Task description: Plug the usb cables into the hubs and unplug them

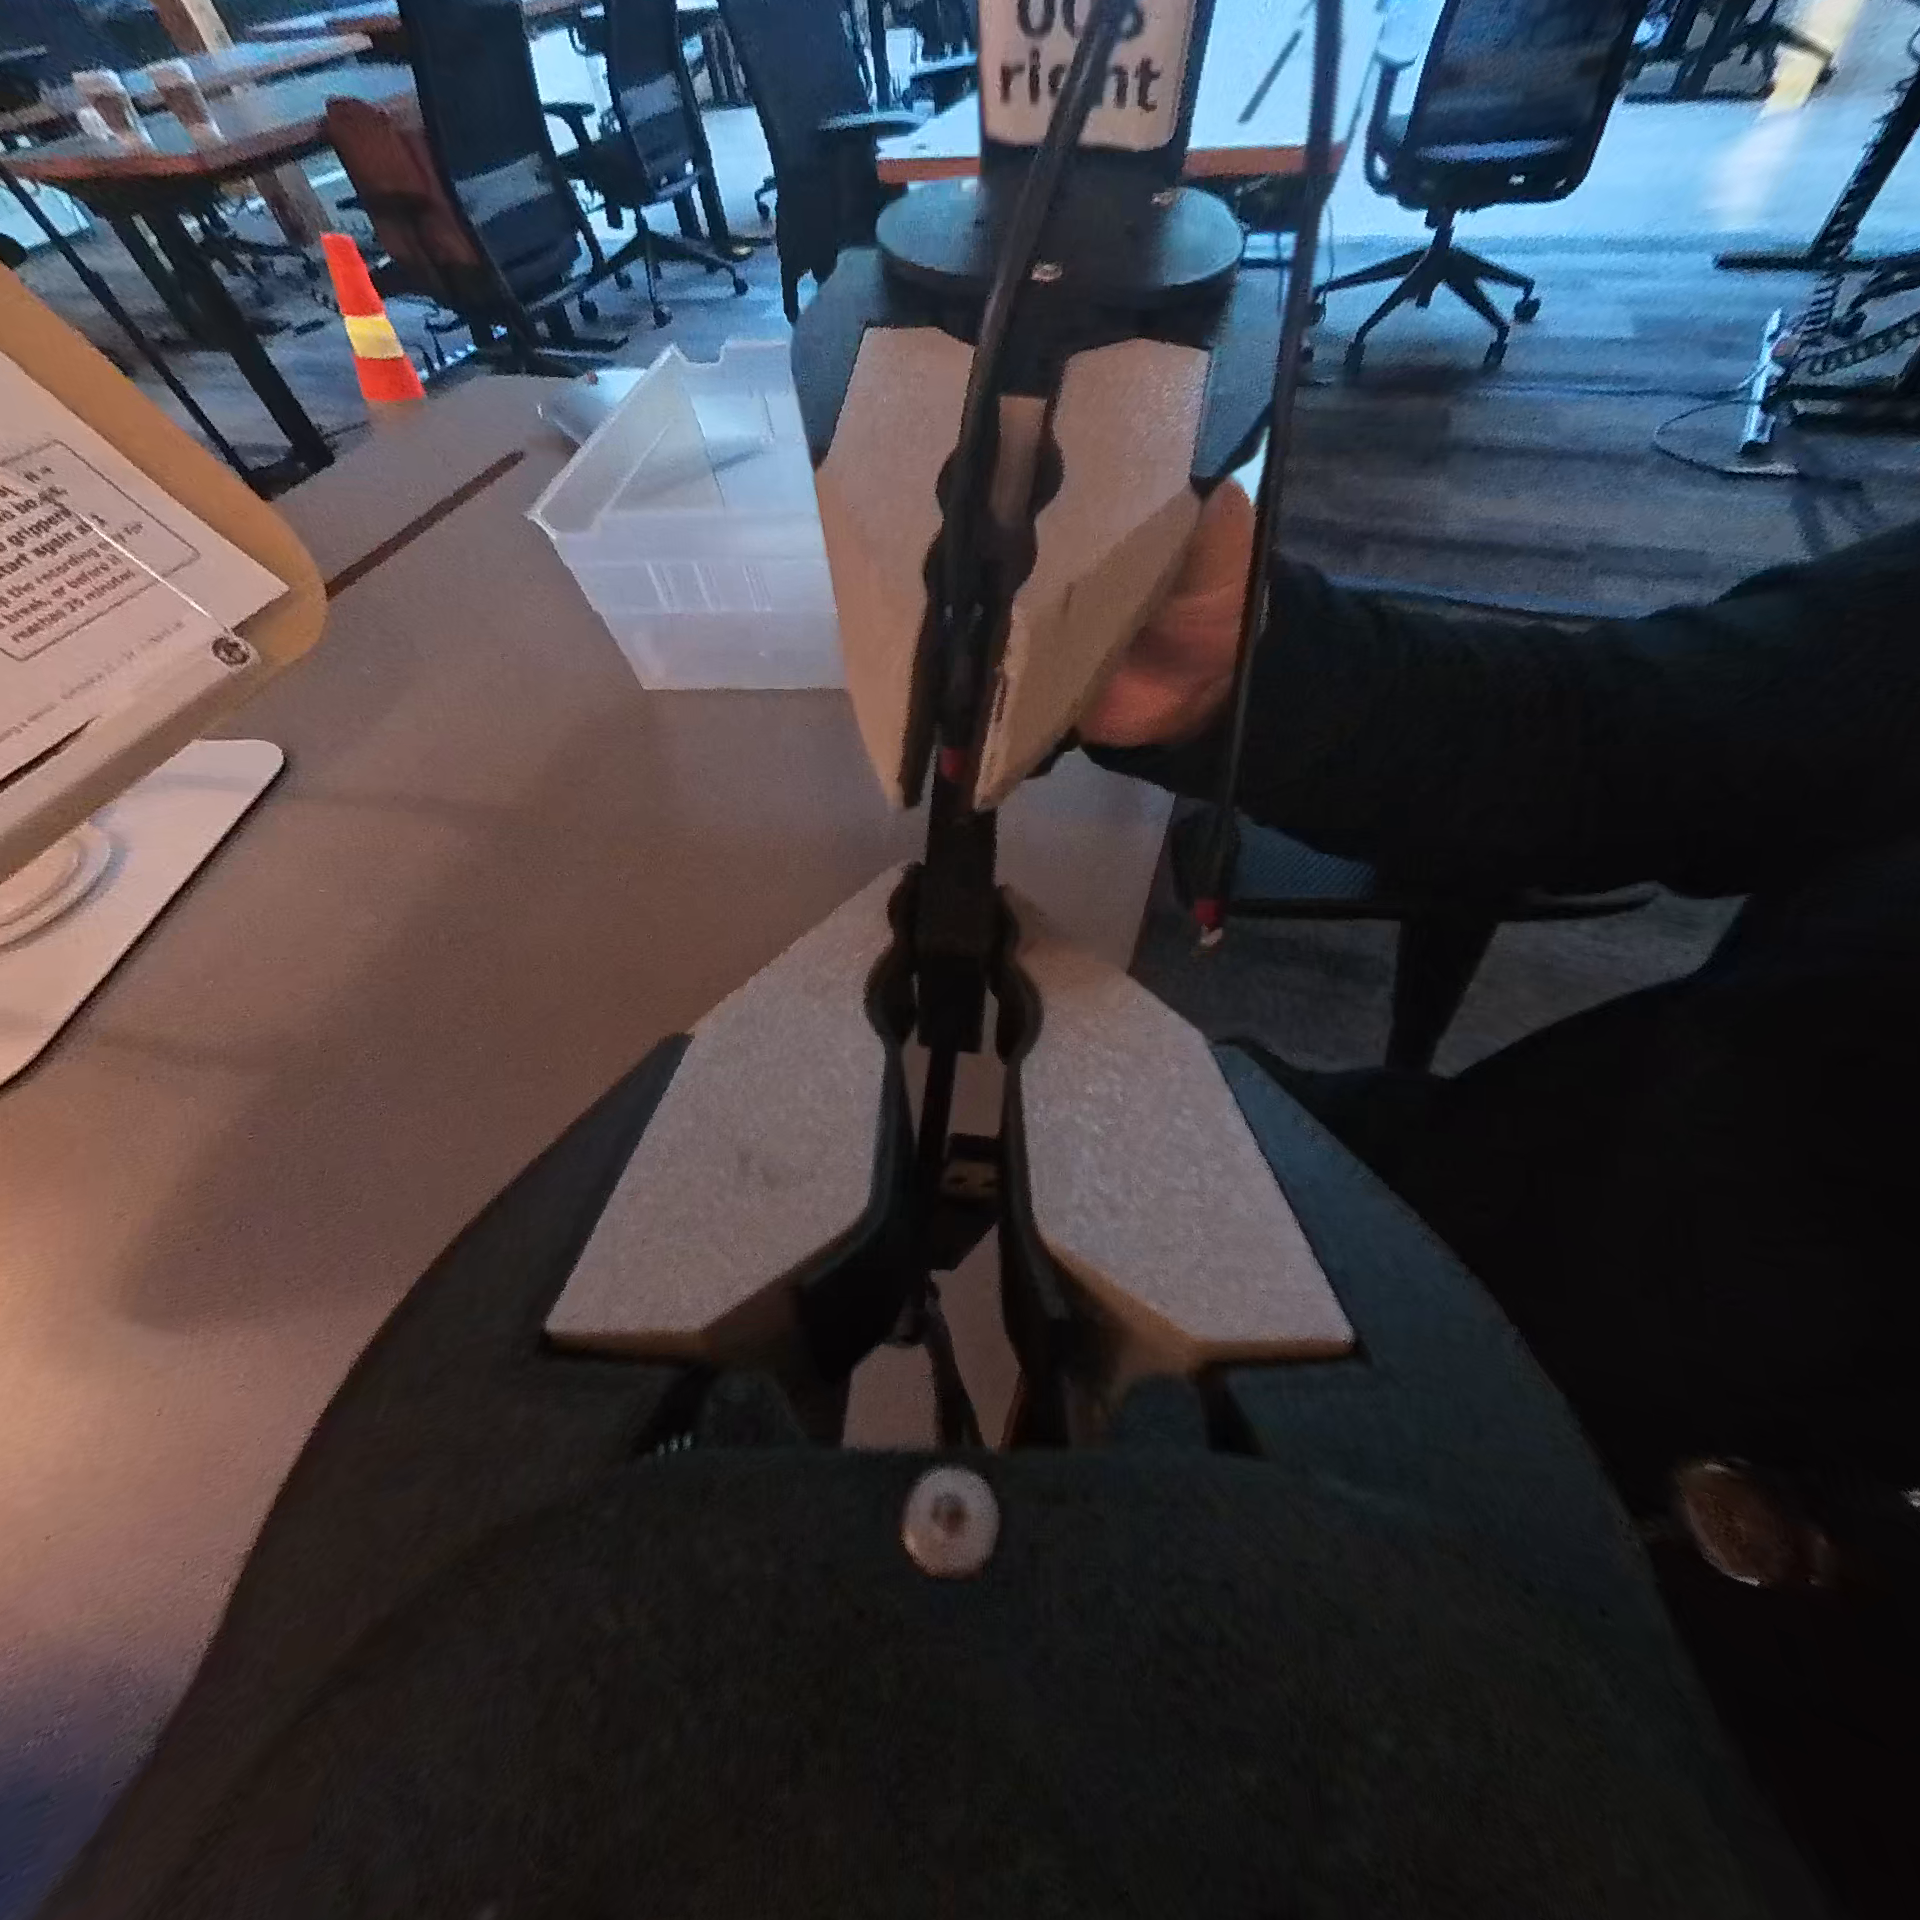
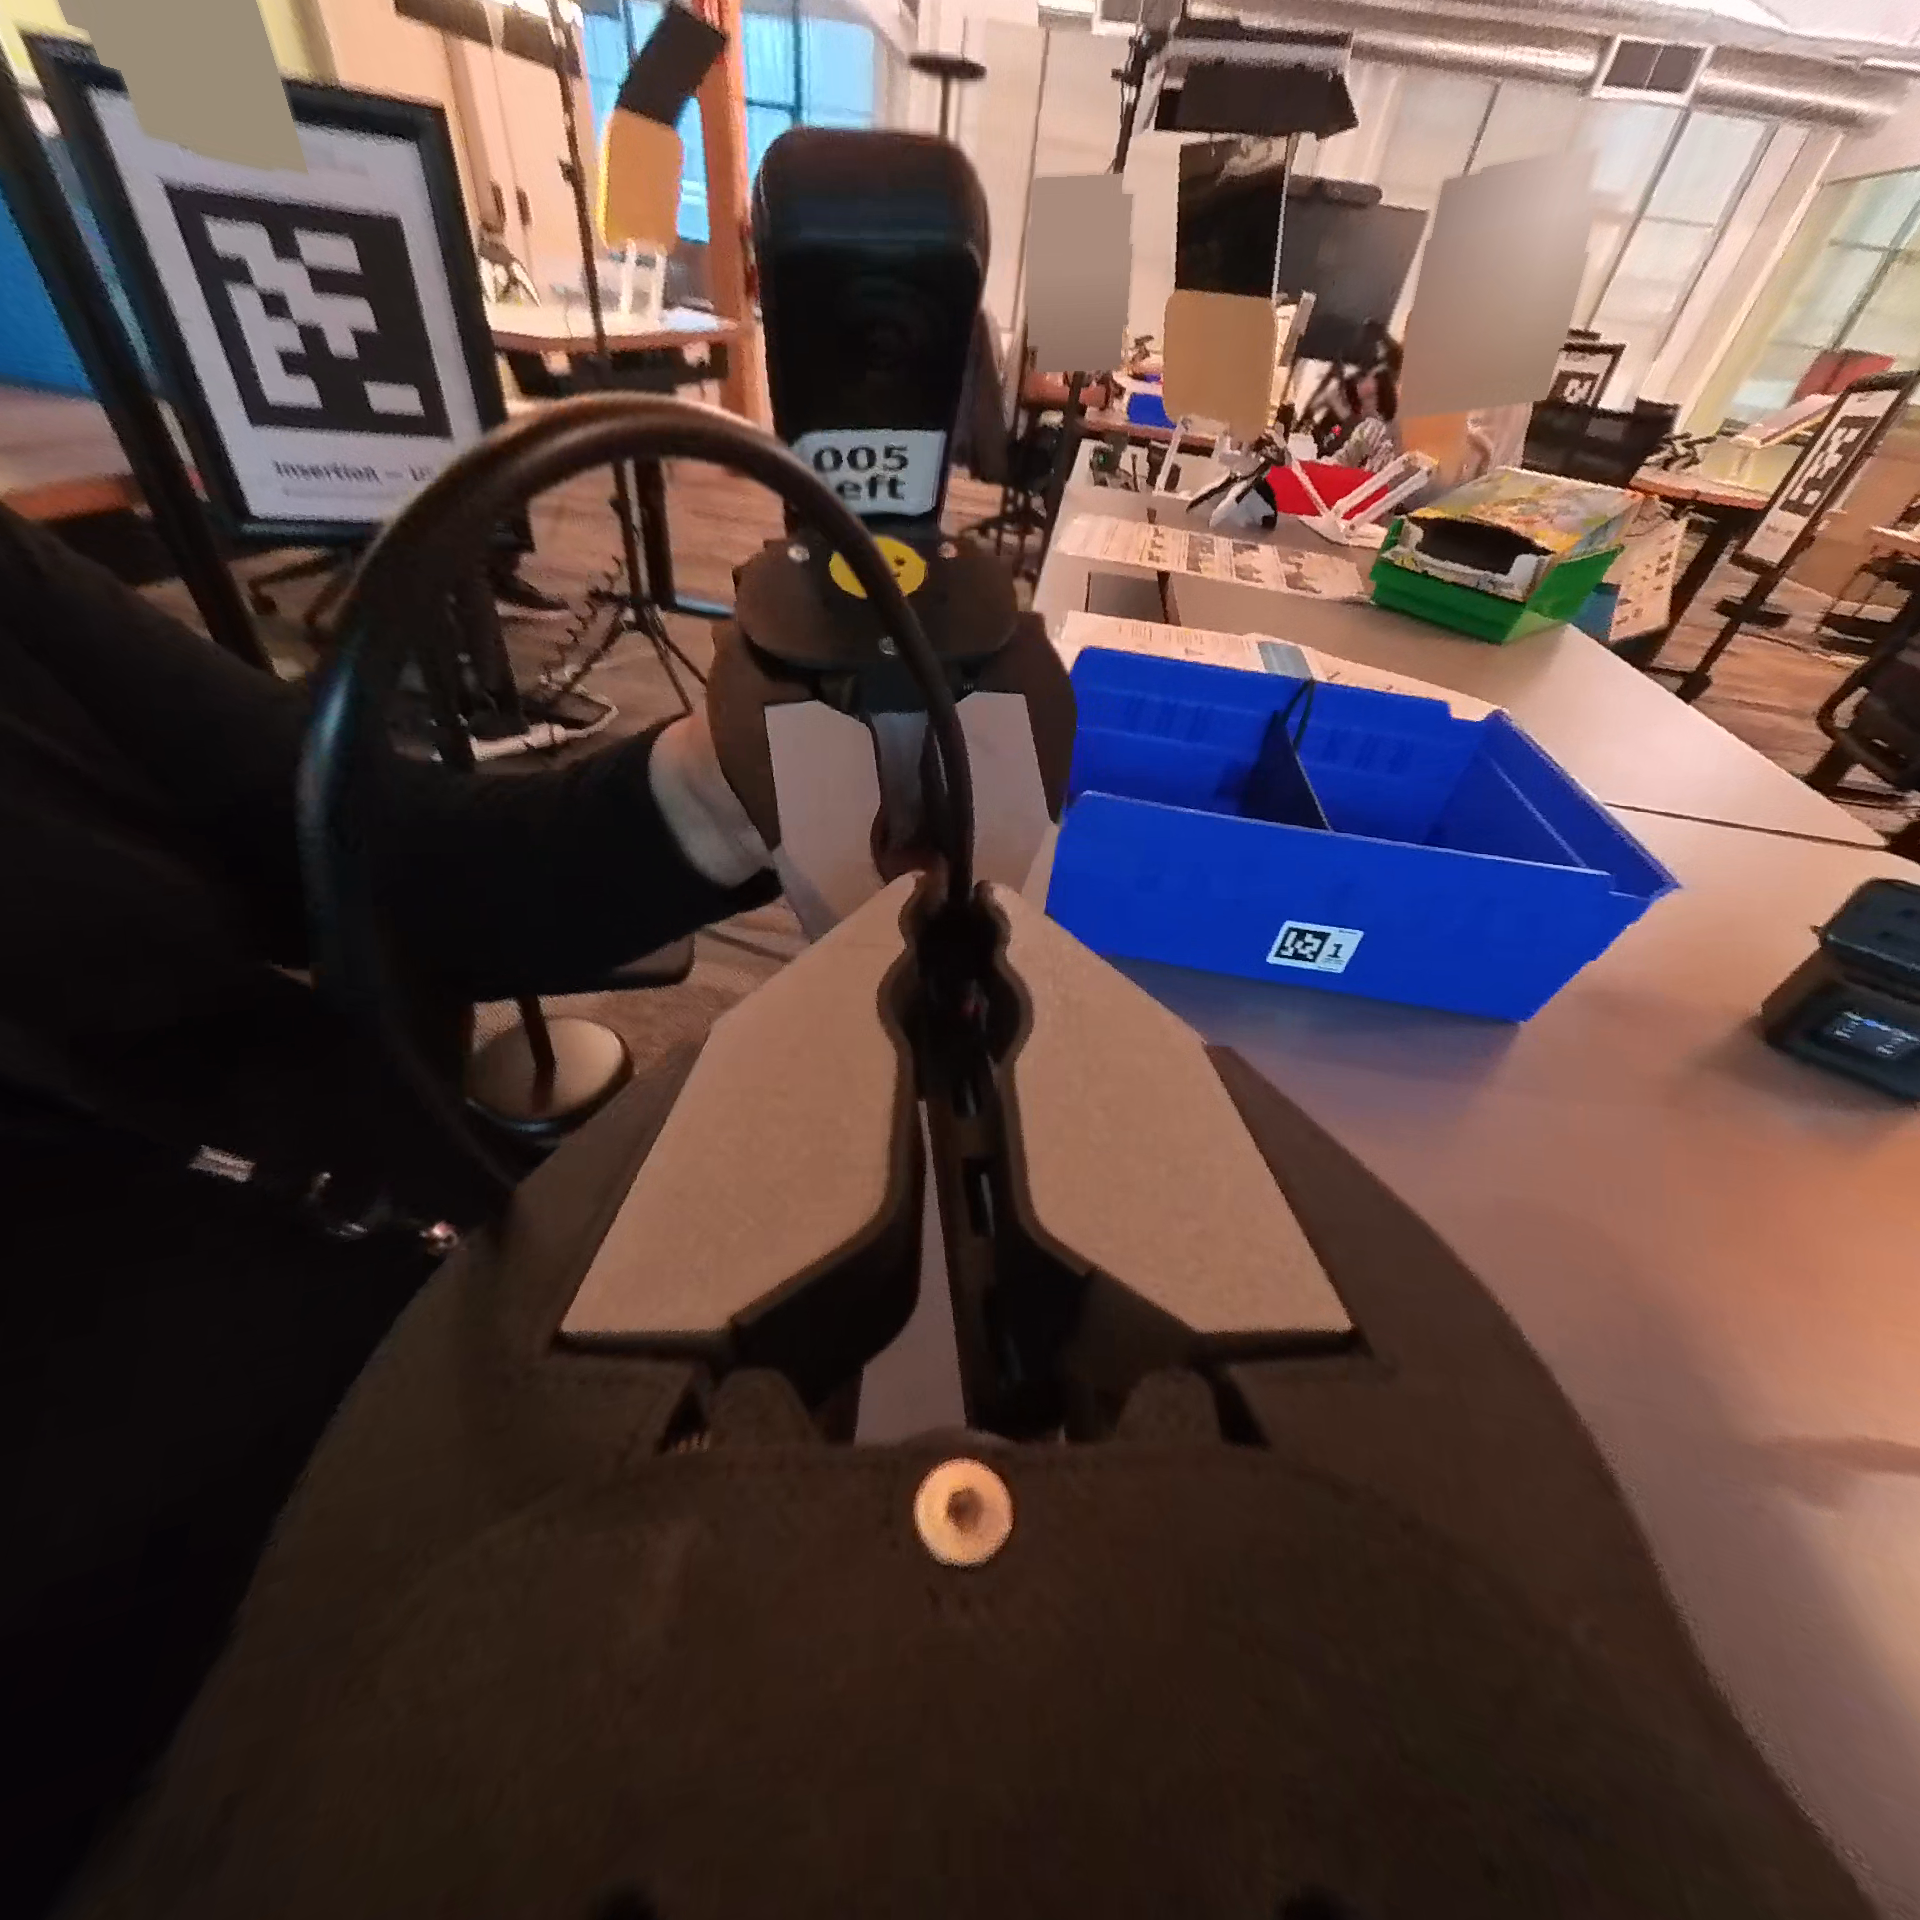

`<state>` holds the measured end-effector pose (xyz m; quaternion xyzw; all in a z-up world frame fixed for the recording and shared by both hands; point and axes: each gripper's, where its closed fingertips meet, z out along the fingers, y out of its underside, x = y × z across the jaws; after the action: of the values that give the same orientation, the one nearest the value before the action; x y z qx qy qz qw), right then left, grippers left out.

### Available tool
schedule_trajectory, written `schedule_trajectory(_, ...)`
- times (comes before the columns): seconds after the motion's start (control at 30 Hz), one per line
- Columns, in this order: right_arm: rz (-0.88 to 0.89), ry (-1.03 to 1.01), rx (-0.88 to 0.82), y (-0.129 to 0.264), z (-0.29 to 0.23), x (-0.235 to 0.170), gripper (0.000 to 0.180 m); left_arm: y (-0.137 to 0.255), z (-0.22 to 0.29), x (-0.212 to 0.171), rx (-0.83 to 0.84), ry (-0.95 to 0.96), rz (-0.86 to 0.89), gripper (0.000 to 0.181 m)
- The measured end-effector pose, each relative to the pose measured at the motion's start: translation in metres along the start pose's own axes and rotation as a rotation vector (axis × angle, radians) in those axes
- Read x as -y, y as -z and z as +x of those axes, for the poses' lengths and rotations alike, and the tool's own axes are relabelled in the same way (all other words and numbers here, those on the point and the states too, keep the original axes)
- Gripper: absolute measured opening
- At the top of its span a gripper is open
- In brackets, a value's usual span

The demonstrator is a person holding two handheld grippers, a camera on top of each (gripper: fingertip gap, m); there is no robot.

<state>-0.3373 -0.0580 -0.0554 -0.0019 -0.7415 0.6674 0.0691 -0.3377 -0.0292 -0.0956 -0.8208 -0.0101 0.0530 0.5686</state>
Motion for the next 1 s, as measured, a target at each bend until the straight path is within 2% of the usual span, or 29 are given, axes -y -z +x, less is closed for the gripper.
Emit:
schedule_trajectory(0.3,0.152,-0.132,0.091,0.004,0.000,0.015,0.004,0.007,0.002,0.012,0.017,-0.003,0.032,0.009)
schedule_trajectory(0.5,-0.009,-0.068,0.011,-0.001,0.000,0.003,0.006,0.004,0.000,0.003,0.018,0.001,-0.033,0.009)
schedule_trajectory(0.6,-0.068,-0.058,-0.015,0.006,0.002,-0.001,0.016,0.008,0.000,0.006,0.066,-0.050,-0.051,0.009)
schedule_trajectory(0.7,-0.082,-0.028,0.010,0.009,-0.007,0.001,0.009,0.007,0.004,0.009,0.057,-0.057,-0.046,0.009)
schedule_trajectory(0.83,-0.172,0.079,-0.062,0.009,-0.004,-0.008,0.006,0.000,-0.002,0.002,0.096,-0.064,-0.074,0.011)
schedule_trajectory(1.0,-0.212,0.108,-0.100,0.008,-0.003,-0.011,0.005,-0.003,-0.001,-0.001,0.039,0.024,-0.048,0.011)
